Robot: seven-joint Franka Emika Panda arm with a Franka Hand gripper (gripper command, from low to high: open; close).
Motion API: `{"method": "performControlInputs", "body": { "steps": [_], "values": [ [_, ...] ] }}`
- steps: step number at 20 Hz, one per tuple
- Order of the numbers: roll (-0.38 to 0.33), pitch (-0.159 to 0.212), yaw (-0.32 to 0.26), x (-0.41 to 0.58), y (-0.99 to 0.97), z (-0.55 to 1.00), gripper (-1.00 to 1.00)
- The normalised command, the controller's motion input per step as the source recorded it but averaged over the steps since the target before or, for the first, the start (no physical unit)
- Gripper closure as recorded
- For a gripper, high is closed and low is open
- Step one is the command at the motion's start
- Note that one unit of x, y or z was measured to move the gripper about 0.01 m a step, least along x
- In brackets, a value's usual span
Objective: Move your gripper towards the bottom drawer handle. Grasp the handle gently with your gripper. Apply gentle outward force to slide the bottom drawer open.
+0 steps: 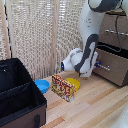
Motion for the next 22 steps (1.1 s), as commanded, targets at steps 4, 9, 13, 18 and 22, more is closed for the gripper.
{"method": "performControlInputs", "body": {
  "steps": [4,9,13,18,22],
  "values": [
    [0.002,-0.005,-0.068,0.149,0.67,-0.15,1.0],
    [-0.018,0.049,-0.03,0.25,0.14,0.12,-1.0],
    [-0.045,0.048,0.0,0.17,0.05,0.29,-1.0],
    [-0.007,0.051,-0.021,0.28,0.05,0.43,-1.0],
    [0.03,0.014,-0.062,0.416,0.19,0.26,-1.0]
  ]
}}
